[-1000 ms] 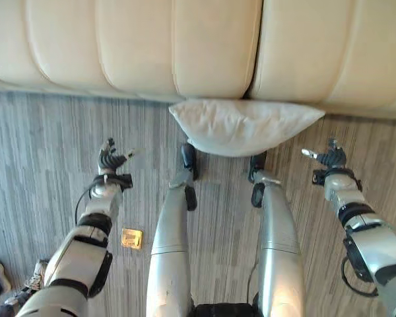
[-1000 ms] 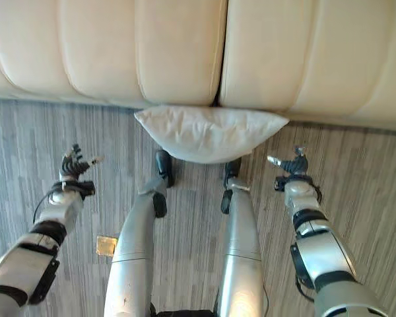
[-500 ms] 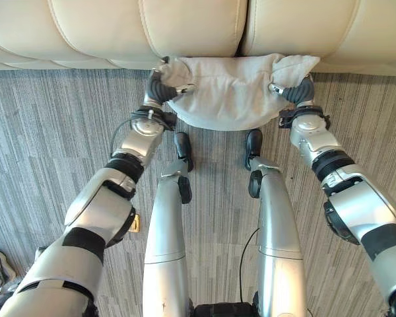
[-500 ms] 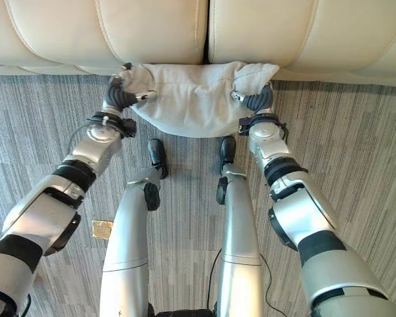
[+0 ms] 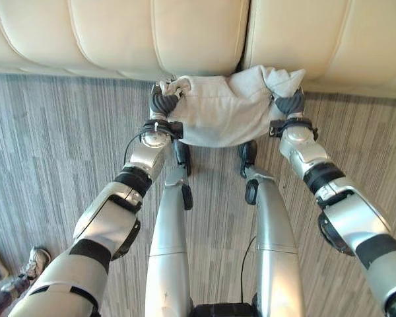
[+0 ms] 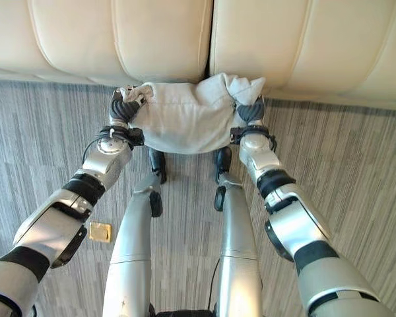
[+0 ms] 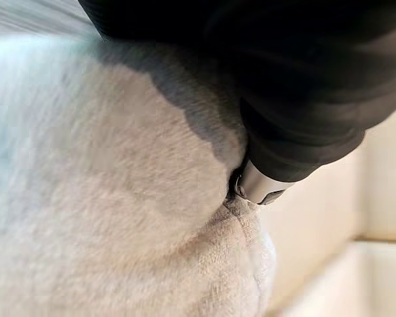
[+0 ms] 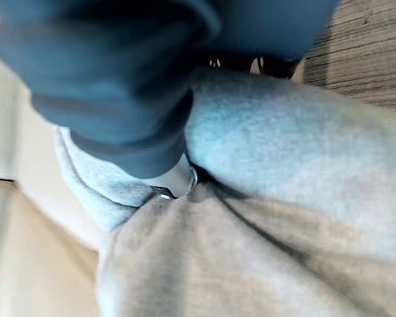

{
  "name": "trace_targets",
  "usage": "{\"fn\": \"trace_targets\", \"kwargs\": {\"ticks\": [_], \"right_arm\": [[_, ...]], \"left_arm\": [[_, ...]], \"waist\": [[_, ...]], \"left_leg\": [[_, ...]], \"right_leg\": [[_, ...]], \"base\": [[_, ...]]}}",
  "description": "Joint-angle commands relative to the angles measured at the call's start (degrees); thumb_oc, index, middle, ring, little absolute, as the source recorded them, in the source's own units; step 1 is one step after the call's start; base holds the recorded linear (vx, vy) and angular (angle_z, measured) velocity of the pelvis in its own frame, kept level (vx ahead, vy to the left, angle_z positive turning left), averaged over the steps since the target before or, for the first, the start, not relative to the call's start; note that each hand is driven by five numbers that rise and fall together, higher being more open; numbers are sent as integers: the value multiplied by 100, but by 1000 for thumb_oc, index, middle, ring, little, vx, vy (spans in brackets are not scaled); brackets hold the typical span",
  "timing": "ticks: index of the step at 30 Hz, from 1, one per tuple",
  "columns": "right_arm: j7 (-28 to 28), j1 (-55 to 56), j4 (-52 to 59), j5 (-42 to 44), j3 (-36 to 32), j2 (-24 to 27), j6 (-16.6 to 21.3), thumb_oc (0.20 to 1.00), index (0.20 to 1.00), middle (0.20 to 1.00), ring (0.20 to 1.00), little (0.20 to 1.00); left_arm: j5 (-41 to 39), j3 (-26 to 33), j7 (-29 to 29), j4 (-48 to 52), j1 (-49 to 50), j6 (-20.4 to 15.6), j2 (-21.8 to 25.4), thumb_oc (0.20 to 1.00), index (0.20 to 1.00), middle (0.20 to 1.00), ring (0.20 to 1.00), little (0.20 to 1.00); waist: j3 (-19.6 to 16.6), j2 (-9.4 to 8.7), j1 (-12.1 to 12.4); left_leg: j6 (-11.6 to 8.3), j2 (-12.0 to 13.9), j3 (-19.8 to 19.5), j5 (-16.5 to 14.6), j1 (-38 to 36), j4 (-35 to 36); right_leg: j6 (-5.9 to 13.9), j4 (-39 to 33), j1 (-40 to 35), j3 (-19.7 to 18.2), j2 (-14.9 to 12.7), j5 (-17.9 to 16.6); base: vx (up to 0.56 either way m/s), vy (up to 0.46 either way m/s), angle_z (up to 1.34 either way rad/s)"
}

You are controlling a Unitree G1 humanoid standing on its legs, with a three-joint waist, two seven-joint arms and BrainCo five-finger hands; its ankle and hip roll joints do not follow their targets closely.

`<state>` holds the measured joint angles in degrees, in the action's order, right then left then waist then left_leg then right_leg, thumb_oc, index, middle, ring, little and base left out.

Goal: Pick up all the scattered cushions and arrange them neatly on the sofa.

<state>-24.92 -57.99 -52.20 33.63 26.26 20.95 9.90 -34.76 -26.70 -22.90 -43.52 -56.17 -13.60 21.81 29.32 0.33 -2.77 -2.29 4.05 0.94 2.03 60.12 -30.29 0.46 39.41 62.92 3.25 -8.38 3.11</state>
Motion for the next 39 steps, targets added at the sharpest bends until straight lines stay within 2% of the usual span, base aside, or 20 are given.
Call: {"fn": "trace_targets", "kwargs": {"ticks": [1,4,5,6,8,9,13,14,16,17,21,22,26,30,32,33,35,36,37,39], "right_arm": [[351,477,1396,-557,57,-526,757,200,200,200,200,200],[385,715,1661,-659,11,-504,739,200,200,200,200,200],[551,1402,2462,-942,-131,-429,724,200,200,200,200,200],[548,1420,2477,-948,-131,-429,717,200,200,200,200,200],[814,2296,3355,-1117,-294,-381,710,200,200,200,200,200],[813,2311,3366,-1120,-294,-380,705,200,200,200,200,200],[1261,3433,4561,-1293,-476,-229,758,200,200,200,200,200],[1467,3925,5089,-1411,-569,-54,753,200,200,200,200,200],[1654,4369,5671,-1471,-701,152,783,200,200,200,200,200],[1813,4751,6021,-1447,-815,290,797,200,200,200,200,200],[1930,5066,6373,-1482,-905,409,765,200,200,200,200,200],[1980,5190,6560,-1484,-933,499,770,200,200,200,200,200],[1952,5257,6758,-1617,-999,627,766,200,200,200,200,200],[1909,5352,6829,-1613,-1008,678,782,200,200,200,200,200],[1924,5482,6867,-1580,-1074,732,766,200,200,200,200,200],[1953,5648,6879,-1513,-1152,780,744,200,200,200,200,200],[1966,5770,6870,-1470,-1207,790,713,200,200,200,200,200],[2005,5895,6856,-1394,-1289,805,662,200,200,200,200,200],[2009,5902,6860,-1391,-1293,805,660,200,200,200,200,200],[2045,5974,6851,-1325,-1389,762,633,200,200,200,200,200]], "left_arm": [[513,49,82,1133,334,-687,-539,200,200,200,200,200],[593,86,81,1384,566,-678,-528,200,200,200,200,200],[771,229,191,2110,1227,-650,-498,200,200,200,200,200],[775,228,189,2122,1242,-644,-498,200,200,200,200,200],[910,326,382,2711,2055,-603,-464,200,200,200,200,200],[913,325,380,2720,2068,-600,-464,200,200,200,200,200],[1164,455,665,3432,3139,-563,-341,200,200,200,200,200],[1267,494,822,3775,3665,-557,-234,200,200,200,200,200],[1351,600,951,4151,4128,-567,-56,200,200,200,200,200],[1450,673,1034,4415,4512,-590,95,200,200,200,200,200],[1495,752,1110,4657,4869,-563,215,200,200,200,200,200],[1535,781,1153,4803,5034,-559,310,200,200,200,200,200],[1519,814,1185,4913,5167,-539,354,200,200,200,200,200],[1406,777,1209,4943,5204,-496,282,200,200,200,200,200],[1410,793,1233,4899,5253,-422,255,200,200,200,200,200],[1390,841,1279,4864,5335,-379,197,200,200,200,200,200],[1374,874,1302,4872,5392,-357,173,200,200,200,200,200],[1374,943,1339,4888,5480,-303,163,200,200,200,200,200],[1374,940,1339,4893,5485,-299,165,200,200,200,200,200],[1405,1007,1395,4900,5556,-276,167,200,200,200,200,200]], "waist": [[-834,5,-4],[-851,-19,-14],[-926,-84,-42],[-914,-87,-42],[-982,-154,-93],[-963,-157,-90],[-1061,-242,-160],[-1196,-250,-192],[-1368,-259,-236],[-1574,-236,-284],[-1765,-220,-302],[-1917,-191,-314],[-2097,-144,-356],[-2137,-206,-369],[-2130,-282,-378],[-2134,-340,-398],[-2115,-341,-391],[-2069,-368,-340],[-2076,-370,-342],[-2081,-418,-299]], "left_leg": [[-140,99,20,-865,-17,-290],[-148,109,48,-868,-281,-164],[-146,113,135,-685,-1004,287],[-146,111,138,-671,-1043,318],[-190,133,204,-690,-2050,767],[-191,133,207,-684,-2091,789],[-244,157,342,-646,-3426,1398],[-256,198,445,-580,-4020,1721],[-283,246,528,-533,-4541,1997],[-287,245,592,-488,-4919,2232],[-304,255,665,-424,-5324,2487],[-334,291,714,-349,-5616,2665],[-458,436,787,-144,-5934,2695],[-567,635,769,207,-5901,2309],[-508,744,746,325,-5768,1825],[-414,796,854,287,-5689,1473],[-374,794,883,219,-5629,1327],[-270,585,906,-48,-5412,1346],[-260,578,903,-69,-5399,1321],[-142,297,1009,-415,-5104,1492]], "right_leg": [[471,-511,-72,-190,-29,138],[478,-645,-332,-173,-32,123],[476,-1088,-1004,-91,-86,-69],[476,-1111,-1040,-89,-87,-79],[525,-1559,-1986,-28,-109,-129],[525,-1574,-2024,-29,-109,-133],[583,-2132,-3274,10,-39,-162],[600,-2455,-3855,17,-14,-202],[634,-2721,-4345,24,41,-221],[662,-2901,-4680,12,88,-229],[674,-3058,-5029,7,182,-220],[669,-3128,-5252,-7,242,-178],[571,-3122,-5589,36,379,27],[382,-3137,-5844,94,554,165],[289,-3154,-5956,124,605,191],[227,-3171,-6070,146,605,230],[200,-3157,-6111,147,607,260],[189,-3200,-6163,128,591,285],[198,-3197,-6162,131,582,295],[234,-3297,-6214,129,558,334]], "base": [[0,0,0],[26,12,-5],[-4,11,-10],[39,17,-8],[147,9,-8],[172,4,-7],[218,17,-12],[336,-1,-16],[334,-5,-37],[250,-3,-33],[198,-34,-9],[204,-88,-11],[175,-149,-3],[106,-206,7],[137,-256,14],[128,-196,17],[121,-110,19],[123,-69,10],[123,-54,6],[159,-14,12]]}}
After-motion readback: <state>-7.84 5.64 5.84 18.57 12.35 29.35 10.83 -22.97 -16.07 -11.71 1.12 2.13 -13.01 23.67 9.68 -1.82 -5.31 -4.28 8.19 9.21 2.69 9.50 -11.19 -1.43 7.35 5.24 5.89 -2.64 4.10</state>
